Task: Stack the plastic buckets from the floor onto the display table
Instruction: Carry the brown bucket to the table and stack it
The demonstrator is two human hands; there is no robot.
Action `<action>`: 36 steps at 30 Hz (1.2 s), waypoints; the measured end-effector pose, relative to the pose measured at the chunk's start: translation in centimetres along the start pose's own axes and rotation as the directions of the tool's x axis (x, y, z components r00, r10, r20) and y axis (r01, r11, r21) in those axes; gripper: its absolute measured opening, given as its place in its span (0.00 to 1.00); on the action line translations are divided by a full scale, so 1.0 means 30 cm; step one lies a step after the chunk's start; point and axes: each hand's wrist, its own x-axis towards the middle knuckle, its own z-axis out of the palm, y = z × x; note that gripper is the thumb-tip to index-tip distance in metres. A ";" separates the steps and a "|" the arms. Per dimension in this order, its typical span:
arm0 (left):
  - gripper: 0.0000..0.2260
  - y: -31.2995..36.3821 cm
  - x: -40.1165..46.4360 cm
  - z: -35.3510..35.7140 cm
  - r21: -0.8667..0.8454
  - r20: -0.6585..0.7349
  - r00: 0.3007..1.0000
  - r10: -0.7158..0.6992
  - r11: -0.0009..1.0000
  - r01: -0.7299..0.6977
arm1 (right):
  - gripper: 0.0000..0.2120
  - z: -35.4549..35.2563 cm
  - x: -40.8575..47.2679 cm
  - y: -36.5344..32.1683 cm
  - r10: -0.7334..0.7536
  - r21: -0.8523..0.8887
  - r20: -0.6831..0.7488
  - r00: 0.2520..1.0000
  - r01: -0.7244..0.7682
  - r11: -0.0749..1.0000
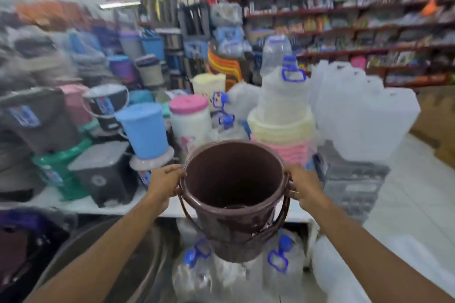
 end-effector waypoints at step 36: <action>0.16 -0.226 1.408 0.133 0.257 0.039 0.991 -0.125 0.960 0.111 | 0.08 0.785 1.168 0.079 0.042 -0.494 -0.043 0.998 -0.058 0.867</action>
